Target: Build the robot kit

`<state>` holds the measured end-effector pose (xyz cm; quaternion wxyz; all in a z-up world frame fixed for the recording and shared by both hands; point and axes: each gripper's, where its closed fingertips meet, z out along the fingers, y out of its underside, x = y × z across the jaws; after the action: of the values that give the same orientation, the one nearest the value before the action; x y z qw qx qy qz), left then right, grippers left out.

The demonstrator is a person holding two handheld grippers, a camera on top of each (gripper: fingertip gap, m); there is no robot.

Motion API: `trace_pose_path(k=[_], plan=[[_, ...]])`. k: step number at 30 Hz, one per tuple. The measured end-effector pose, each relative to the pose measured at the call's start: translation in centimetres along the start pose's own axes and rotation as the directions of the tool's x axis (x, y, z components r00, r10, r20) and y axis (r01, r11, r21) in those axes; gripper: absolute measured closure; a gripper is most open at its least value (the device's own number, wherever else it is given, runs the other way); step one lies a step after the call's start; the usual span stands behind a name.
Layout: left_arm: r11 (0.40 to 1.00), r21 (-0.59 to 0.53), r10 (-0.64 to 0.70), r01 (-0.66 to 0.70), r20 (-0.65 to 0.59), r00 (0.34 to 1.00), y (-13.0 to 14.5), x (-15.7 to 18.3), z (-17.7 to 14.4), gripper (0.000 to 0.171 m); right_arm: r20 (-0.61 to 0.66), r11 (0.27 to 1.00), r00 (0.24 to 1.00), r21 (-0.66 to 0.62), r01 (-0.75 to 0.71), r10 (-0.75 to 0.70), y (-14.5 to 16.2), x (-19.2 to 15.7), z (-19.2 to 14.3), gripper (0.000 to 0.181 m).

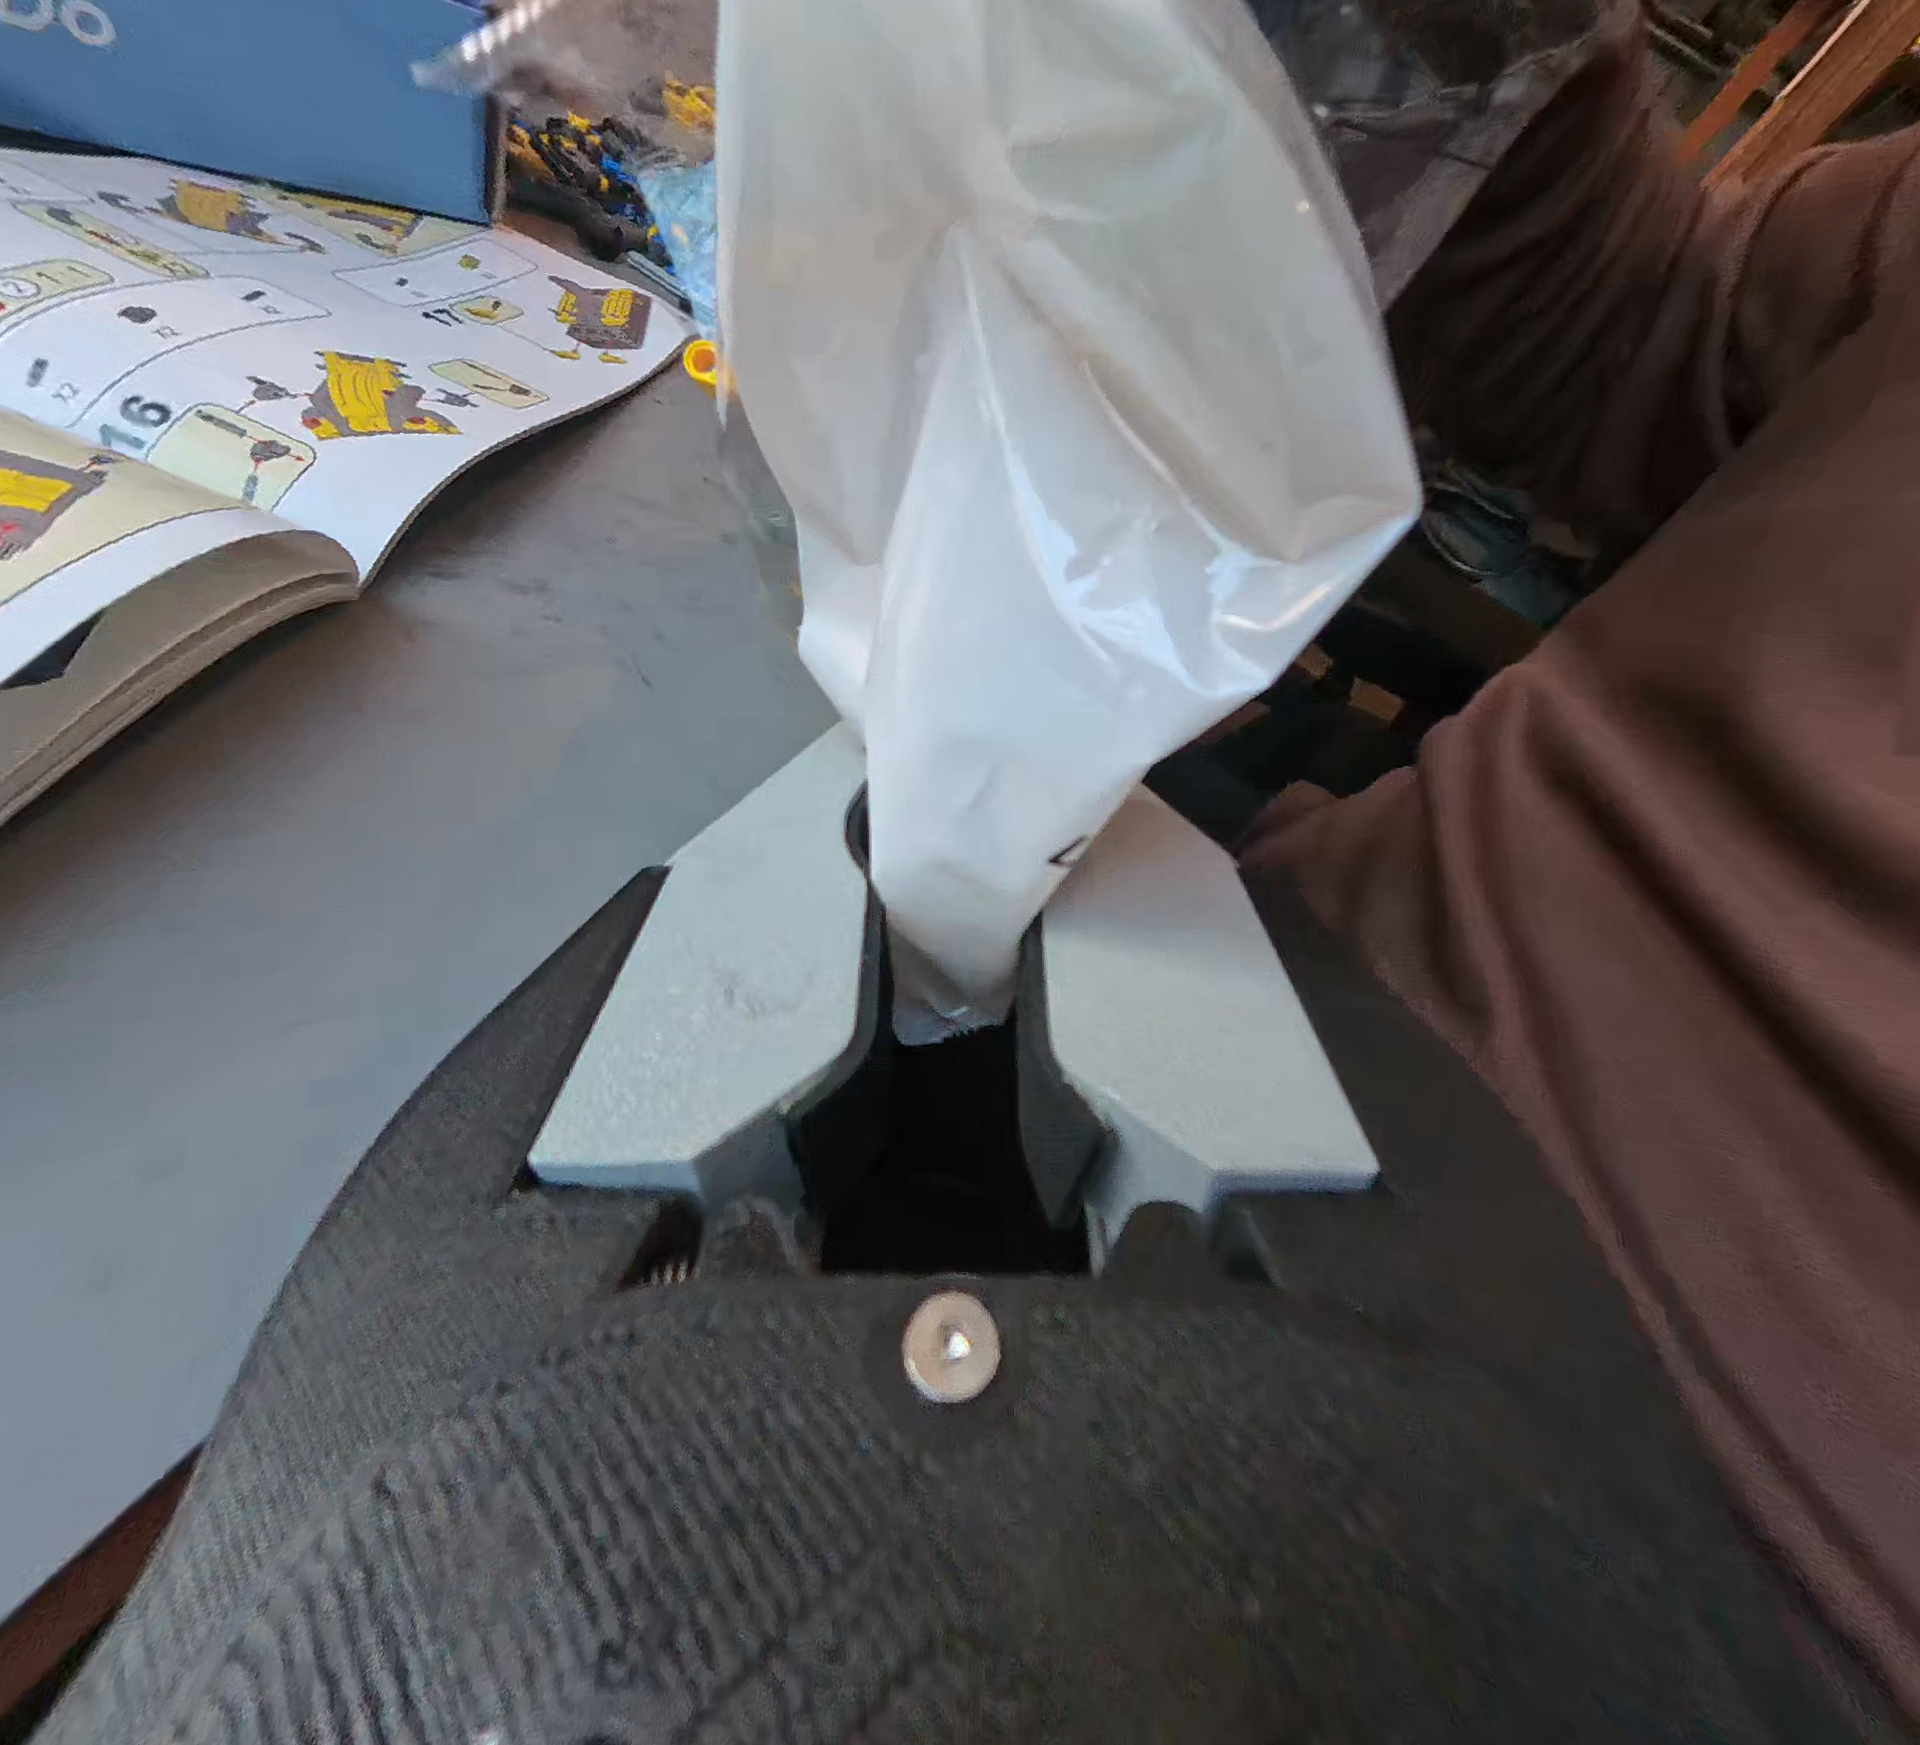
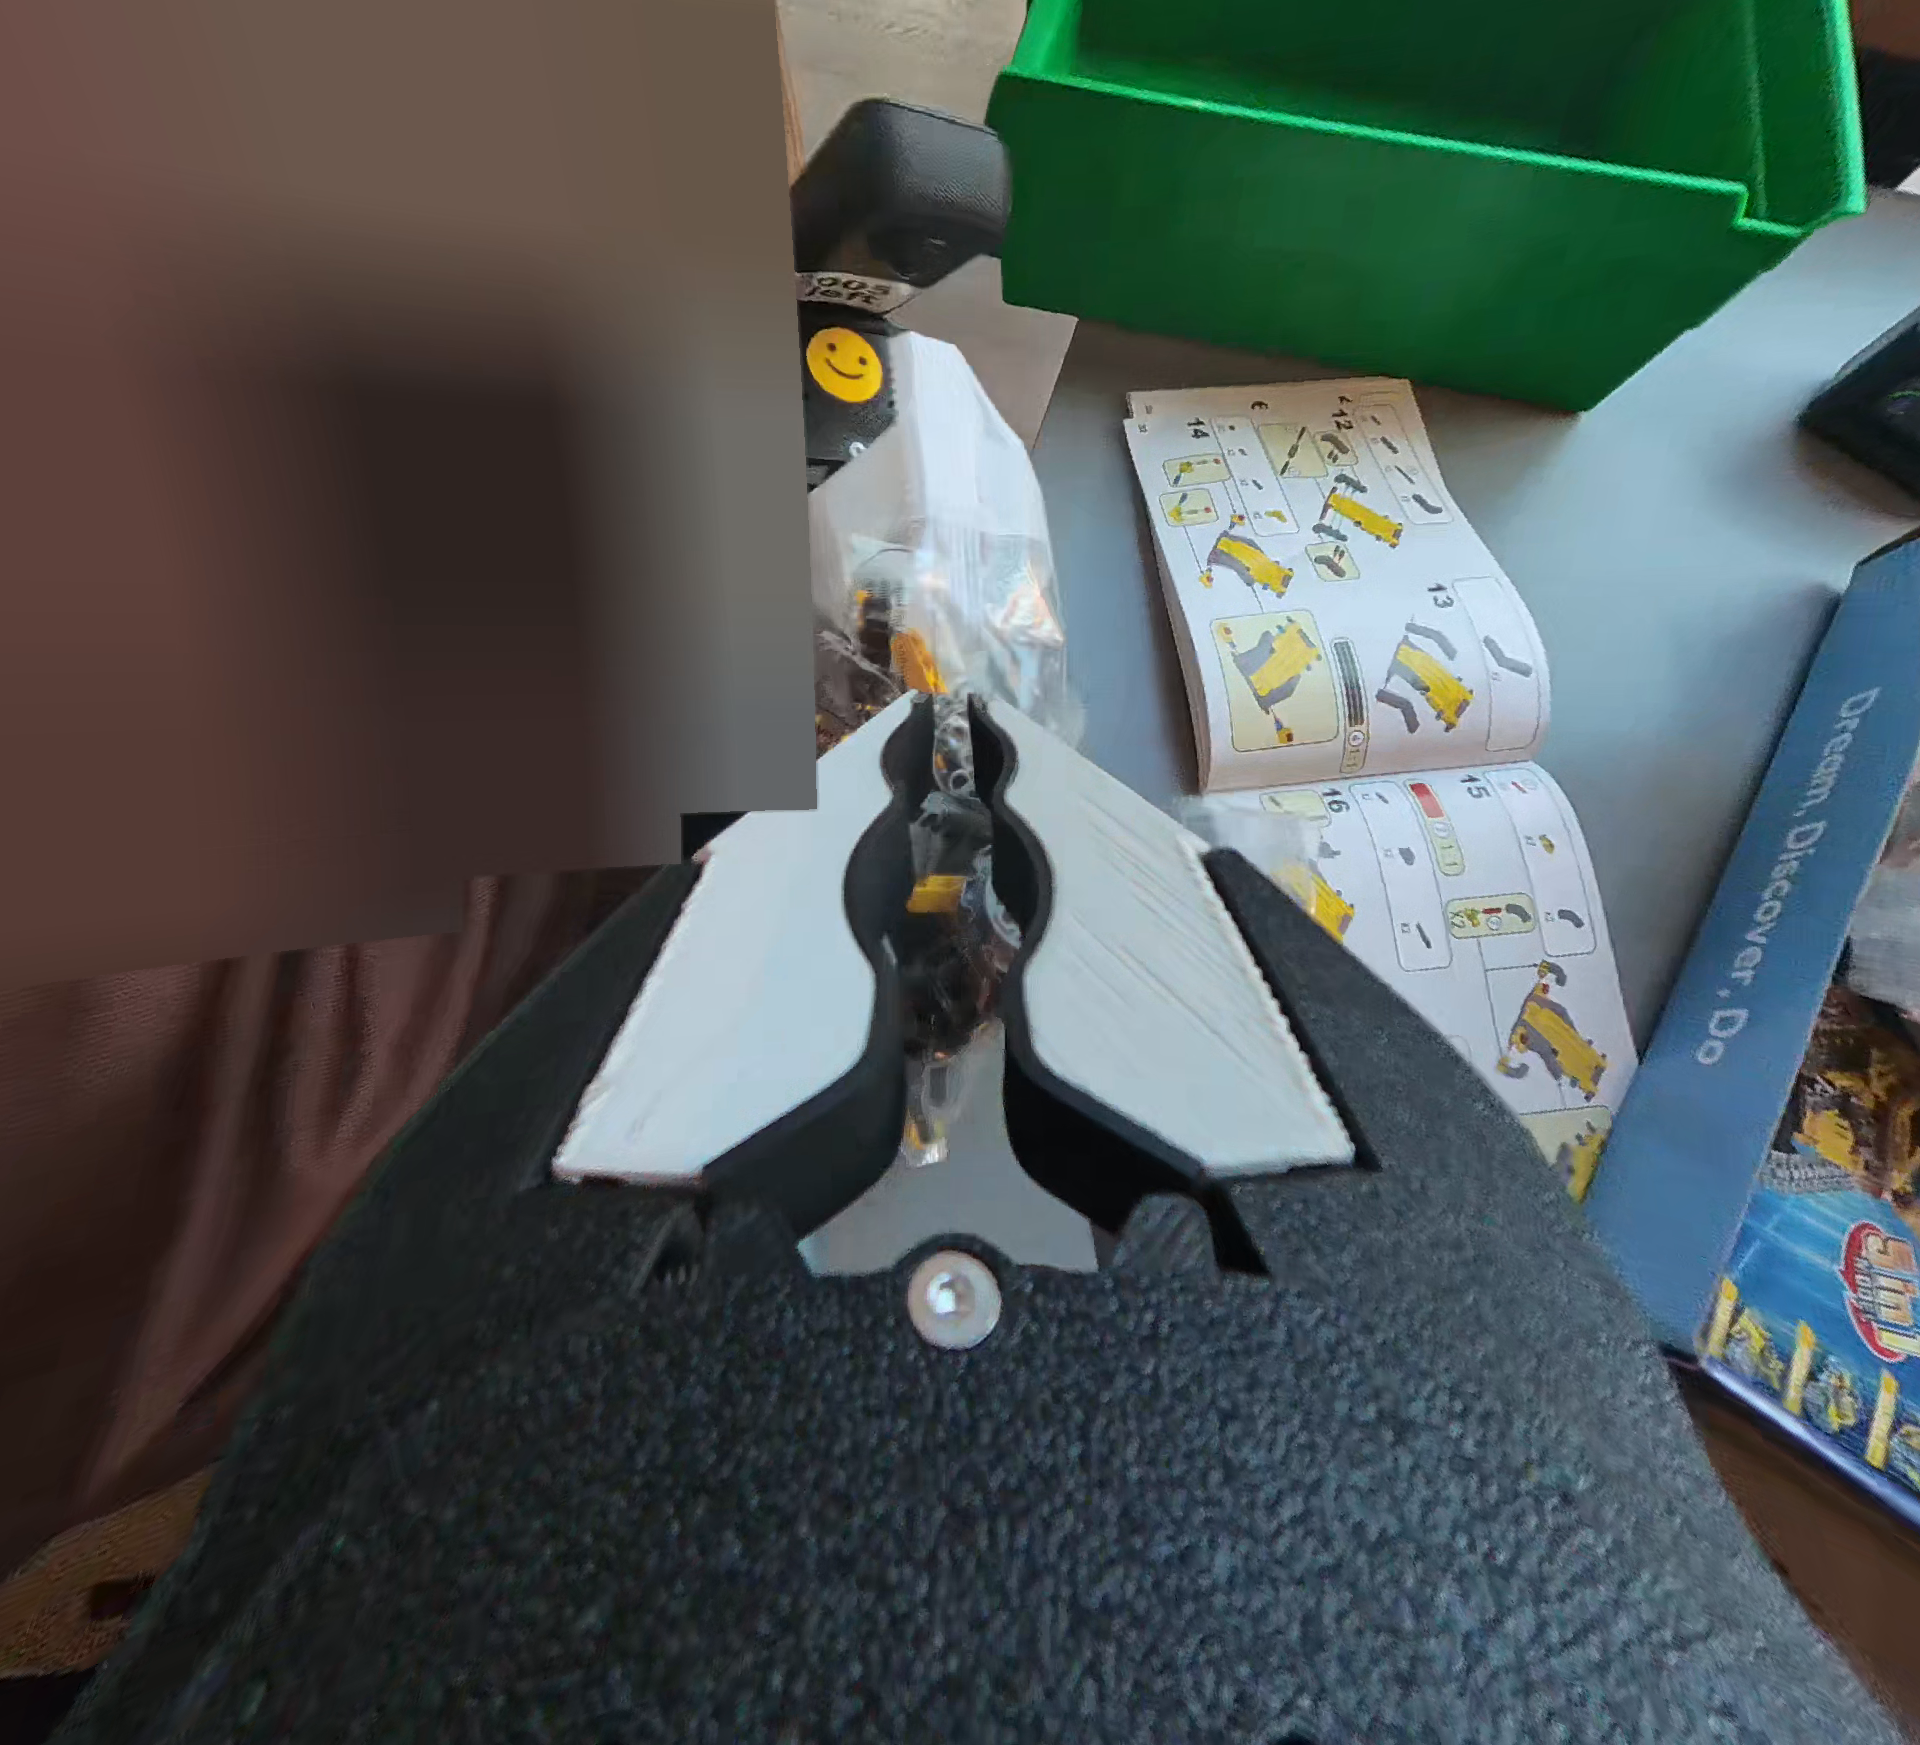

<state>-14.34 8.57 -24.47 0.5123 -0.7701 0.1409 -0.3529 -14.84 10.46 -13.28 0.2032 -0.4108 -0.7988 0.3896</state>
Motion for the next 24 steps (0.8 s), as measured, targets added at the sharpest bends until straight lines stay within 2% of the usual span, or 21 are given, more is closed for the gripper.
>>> trace_pose_path(k=[3,7,9,11,15,18,21,24], plan=[[1.0,-0.014,0.017,-0.016,0.016,1.0,-0.1,0.3,-0.1,0.153,-0.008,0.998,0.998,-0.036,-0.056,0.056,0.3,0.5,0.7,0.176],[0.998,0.01,-0.067,0.067,-0.016,0.998,-0.9,0.9,-0.6,0.153,-0.09,0.998,0.994,-0.019,-0.064,0.062,-0.7,1.2,-0.8,0.179],[1.0,0.008,-0.03,0.03,0.037,0.999,-1.1,0.5,-0.8,0.153,-0.076,0.998,0.995,-0.006,-0.067,0.067,-1.4,0.7,-1.6,0.179],[0.999,-0.019,0.037,-0.035,0.109,0.993,-1.0,0.0,-0.8,0.153,-0.072,0.997,0.996,-0.047,-0.059,0.056,-1.5,0.3,-1.7,0.178],[0.993,-0.066,0.112,-0.103,0.152,0.982,-0.8,0.0,-0.6,0.154,-0.11,0.97,0.994,-0.24,-0.031,0.004,1.4,0.3,-0.5,0.178],[0.99,-0.078,0.131,-0.12,0.16,0.978,-0.7,0.1,-0.6,0.153,-0.066,0.916,0.998,-0.4,-0.026,-0.001,5.1,-0.8,0.5,0.178],[0.996,-0.061,0.077,-0.068,0.155,0.985,-0.8,-0.4,-0.8,0.153,-0.107,0.924,0.994,-0.38,-0.052,0.012,5.4,-0.2,1.1,0.175],[0.999,-0.041,0.005,0.0,0.116,0.993,-0.9,-0.6,-1.0,0.154,-0.073,0.932,0.997,-0.361,-0.042,0.017,5.3,-0.1,1.2,0.171]])
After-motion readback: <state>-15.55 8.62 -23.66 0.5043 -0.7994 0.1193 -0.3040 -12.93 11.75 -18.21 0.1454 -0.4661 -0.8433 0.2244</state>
